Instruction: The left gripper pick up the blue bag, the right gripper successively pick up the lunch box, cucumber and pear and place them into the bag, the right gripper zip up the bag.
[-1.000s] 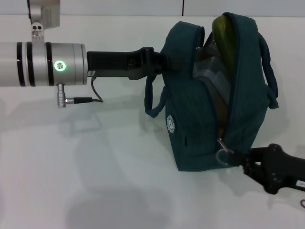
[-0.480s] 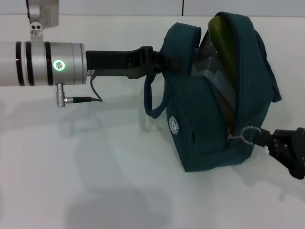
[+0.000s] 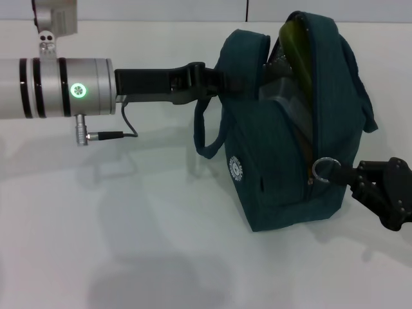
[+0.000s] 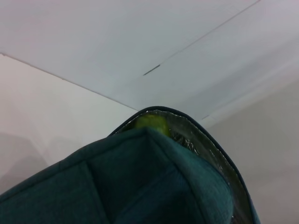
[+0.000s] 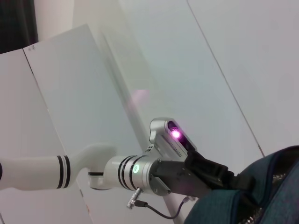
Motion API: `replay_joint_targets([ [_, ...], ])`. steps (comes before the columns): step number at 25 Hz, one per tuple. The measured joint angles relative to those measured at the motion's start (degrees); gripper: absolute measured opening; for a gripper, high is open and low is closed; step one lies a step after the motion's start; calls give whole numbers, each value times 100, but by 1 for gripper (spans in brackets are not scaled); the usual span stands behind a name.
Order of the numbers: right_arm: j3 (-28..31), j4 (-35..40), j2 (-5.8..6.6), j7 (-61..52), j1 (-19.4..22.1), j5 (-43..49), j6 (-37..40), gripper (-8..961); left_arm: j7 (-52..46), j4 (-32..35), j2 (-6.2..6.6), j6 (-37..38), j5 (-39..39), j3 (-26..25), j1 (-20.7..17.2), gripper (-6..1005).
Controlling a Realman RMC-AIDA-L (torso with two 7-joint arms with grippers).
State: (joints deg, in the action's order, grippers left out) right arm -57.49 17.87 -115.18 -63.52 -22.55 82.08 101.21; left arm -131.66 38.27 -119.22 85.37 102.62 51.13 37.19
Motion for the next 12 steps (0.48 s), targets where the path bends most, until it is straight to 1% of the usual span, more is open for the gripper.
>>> replay_joint_targets([
  [4, -9, -5, -2, 2, -1, 0, 1, 3, 112, 18, -3, -10, -158, 2, -97, 73],
  [7, -24, -7, -4, 3, 0, 13, 3, 3, 517, 19, -7, 66, -481, 2, -217, 74],
  [12, -33, -7, -4, 6, -4, 20, 21, 3, 1350, 17, -33, 282, -1416, 40, -598, 237],
])
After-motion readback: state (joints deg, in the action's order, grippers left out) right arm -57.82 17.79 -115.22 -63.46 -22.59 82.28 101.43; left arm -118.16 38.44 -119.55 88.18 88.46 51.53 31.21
